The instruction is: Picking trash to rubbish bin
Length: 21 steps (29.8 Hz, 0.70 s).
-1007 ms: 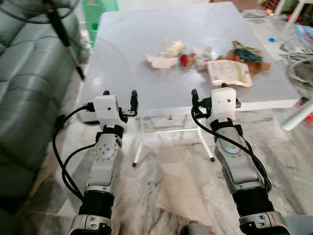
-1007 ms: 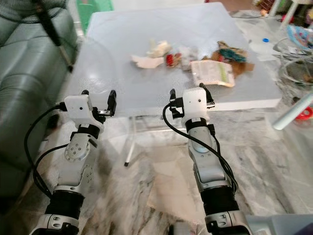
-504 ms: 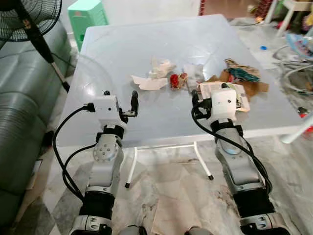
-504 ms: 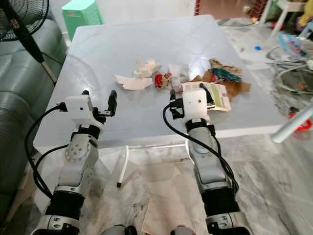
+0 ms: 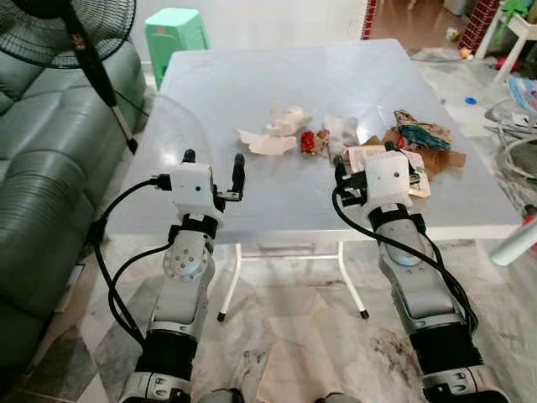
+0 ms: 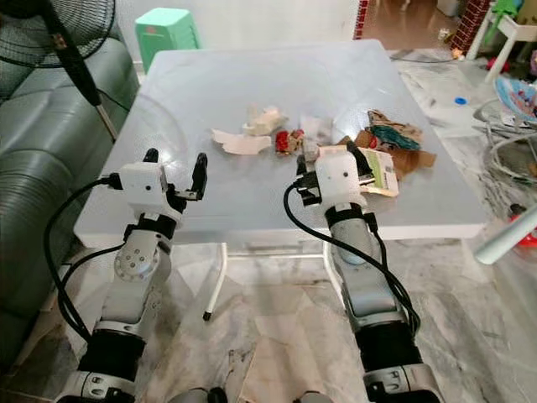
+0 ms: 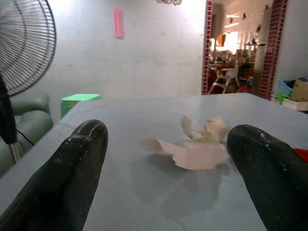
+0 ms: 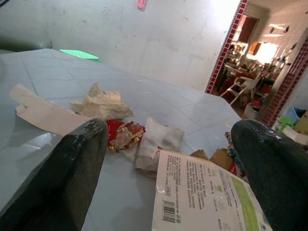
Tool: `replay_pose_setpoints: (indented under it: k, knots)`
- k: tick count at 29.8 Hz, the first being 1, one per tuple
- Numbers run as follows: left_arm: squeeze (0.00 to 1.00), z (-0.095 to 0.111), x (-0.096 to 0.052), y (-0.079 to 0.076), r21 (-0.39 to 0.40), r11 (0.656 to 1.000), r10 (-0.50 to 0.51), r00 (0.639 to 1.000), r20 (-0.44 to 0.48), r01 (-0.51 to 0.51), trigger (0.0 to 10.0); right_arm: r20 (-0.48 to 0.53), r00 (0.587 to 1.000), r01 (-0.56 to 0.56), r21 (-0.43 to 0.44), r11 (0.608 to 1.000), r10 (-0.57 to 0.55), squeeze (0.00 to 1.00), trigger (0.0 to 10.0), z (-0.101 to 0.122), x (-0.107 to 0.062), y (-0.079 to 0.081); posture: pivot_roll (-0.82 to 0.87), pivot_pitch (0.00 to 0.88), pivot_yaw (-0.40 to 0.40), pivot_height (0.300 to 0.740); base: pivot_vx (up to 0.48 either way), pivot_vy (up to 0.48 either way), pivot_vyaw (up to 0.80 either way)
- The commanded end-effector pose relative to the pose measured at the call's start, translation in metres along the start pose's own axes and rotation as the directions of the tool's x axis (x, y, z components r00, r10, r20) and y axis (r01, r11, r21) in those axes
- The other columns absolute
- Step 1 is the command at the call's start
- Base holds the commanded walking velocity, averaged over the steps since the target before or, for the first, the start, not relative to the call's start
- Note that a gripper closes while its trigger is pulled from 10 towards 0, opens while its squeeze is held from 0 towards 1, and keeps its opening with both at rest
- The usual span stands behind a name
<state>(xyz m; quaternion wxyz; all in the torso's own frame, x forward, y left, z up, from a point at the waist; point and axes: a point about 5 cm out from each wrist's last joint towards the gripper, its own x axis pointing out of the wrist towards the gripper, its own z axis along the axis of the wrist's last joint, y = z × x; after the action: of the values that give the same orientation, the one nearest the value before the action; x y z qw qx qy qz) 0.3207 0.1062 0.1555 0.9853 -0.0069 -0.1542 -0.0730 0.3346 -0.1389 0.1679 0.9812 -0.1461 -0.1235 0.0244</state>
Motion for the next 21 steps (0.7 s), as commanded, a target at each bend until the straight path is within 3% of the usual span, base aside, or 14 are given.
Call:
replay_pose_setpoints:
  k: [1, 7, 8, 9, 17, 21]
  knots:
    - [0.0, 0.0, -0.005, -0.004, 0.011, 1.0, -0.014, 1.0, 0.002, 0.014, 10.0, -0.005, 1.0, 0.013, -0.04, 0.999, -0.014, 0.0, 10.0, -0.004, -0.001, -0.003, -0.1, 0.105, 0.015, 0.74, 0.0, 0.0, 0.0]
    - [0.0, -0.002, -0.011, -0.006, 0.009, 1.0, -0.024, 1.0, -0.005, 0.024, 10.0, -0.012, 1.0, 0.014, -0.065, 0.998, -0.015, 0.0, 10.0, -0.007, 0.001, -0.008, -0.09, 0.108, 0.008, 0.74, 0.0, 0.0, 0.0]
    - [0.56, -0.003, -0.013, -0.006, -0.001, 1.0, -0.024, 1.0, -0.008, 0.024, 10.0, -0.012, 1.0, 0.015, -0.065, 0.998, -0.015, 0.76, 10.0, -0.007, 0.002, -0.01, -0.09, 0.108, 0.008, 0.74, 0.0, 0.0, 0.0]
    - [1.0, -0.003, -0.014, -0.006, -0.016, 0.999, -0.028, 1.0, -0.007, 0.028, 10.0, -0.011, 1.0, 0.016, -0.068, 0.998, -0.017, 1.0, 10.0, -0.007, 0.003, -0.011, -0.09, 0.108, 0.008, 0.74, 0.0, 0.0, 0.0]
    - [1.0, 0.003, -0.012, -0.006, -0.032, 0.999, -0.012, 1.0, 0.026, 0.013, 10.0, 0.018, 0.999, 0.035, -0.07, 0.997, -0.034, 1.0, 10.0, -0.004, 0.004, -0.014, -0.09, 0.108, 0.011, 0.74, 0.0, 0.0, 0.0]
    - [1.0, 0.008, -0.009, -0.005, 0.014, 1.0, -0.007, 0.998, 0.055, 0.006, 10.0, 0.036, 0.999, 0.041, -0.083, 0.996, -0.038, 1.0, 10.0, -0.002, 0.002, -0.014, -0.09, 0.107, 0.013, 0.74, 0.0, 0.0, 0.0]
